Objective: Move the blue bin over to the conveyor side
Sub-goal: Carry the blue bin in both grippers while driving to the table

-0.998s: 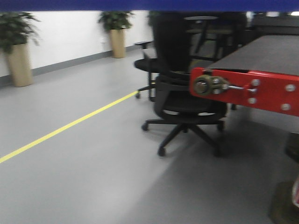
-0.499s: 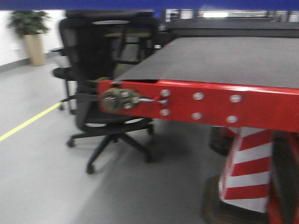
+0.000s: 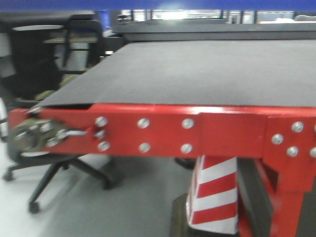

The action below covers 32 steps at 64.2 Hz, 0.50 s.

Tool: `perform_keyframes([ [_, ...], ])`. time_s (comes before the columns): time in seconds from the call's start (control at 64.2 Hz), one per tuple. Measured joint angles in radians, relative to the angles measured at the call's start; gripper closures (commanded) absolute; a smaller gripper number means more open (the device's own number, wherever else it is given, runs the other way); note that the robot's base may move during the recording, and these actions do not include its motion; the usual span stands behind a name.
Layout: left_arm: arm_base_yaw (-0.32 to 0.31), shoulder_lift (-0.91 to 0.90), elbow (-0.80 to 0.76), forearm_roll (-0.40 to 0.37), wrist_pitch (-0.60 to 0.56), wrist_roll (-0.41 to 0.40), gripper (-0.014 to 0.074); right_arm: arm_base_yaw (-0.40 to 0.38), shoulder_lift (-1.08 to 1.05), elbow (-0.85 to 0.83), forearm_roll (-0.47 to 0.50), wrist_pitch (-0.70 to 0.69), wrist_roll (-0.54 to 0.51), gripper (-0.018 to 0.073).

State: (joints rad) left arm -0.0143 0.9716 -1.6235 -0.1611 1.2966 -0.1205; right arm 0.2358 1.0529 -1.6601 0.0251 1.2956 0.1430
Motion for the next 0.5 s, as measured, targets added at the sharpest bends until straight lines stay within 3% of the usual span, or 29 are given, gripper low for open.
perform_keyframes([
  [0.499,0.000,0.000,0.000,0.000,0.000,0.000,0.0617,0.000,0.000,0.000,0.000,0.000,0.000,0.0639],
])
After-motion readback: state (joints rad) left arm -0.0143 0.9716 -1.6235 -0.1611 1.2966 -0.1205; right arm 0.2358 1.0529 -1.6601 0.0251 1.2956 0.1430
